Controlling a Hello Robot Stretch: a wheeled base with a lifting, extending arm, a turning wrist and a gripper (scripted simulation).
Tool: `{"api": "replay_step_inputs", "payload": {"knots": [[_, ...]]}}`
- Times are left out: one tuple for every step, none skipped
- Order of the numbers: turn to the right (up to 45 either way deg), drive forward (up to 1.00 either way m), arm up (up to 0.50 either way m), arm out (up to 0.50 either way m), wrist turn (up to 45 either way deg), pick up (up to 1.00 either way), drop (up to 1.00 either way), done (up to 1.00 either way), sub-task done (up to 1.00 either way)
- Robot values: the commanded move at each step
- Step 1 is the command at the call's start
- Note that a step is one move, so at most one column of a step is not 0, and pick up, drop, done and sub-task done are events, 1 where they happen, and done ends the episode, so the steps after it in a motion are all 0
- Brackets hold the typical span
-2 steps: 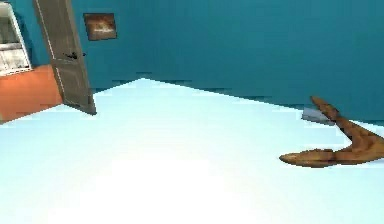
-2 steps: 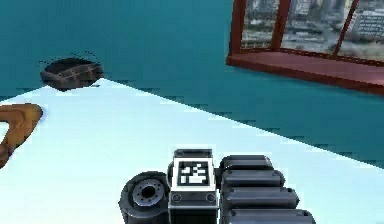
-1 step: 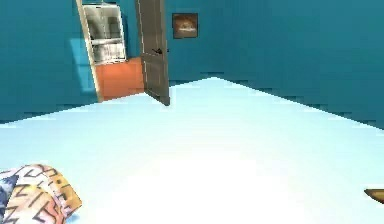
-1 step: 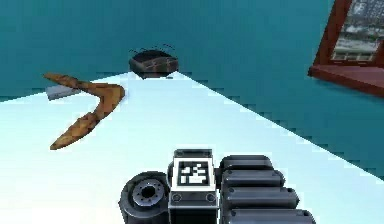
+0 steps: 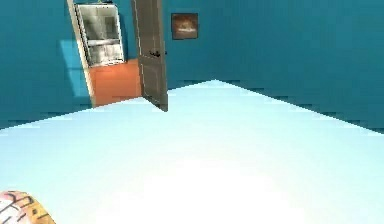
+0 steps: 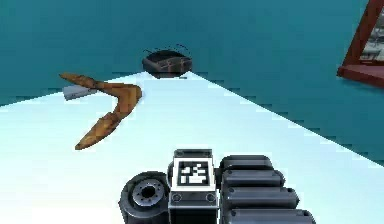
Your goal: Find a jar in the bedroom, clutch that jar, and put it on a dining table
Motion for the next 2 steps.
{"api": "replay_step_inputs", "payload": {"knots": [[-21.0,0.00,0.00,0.00,0.0,0.00,0.00,0.00,0.00],[0.0,1.00,0.00,0.00,0.0,0.00,0.00,0.00,0.00]]}}
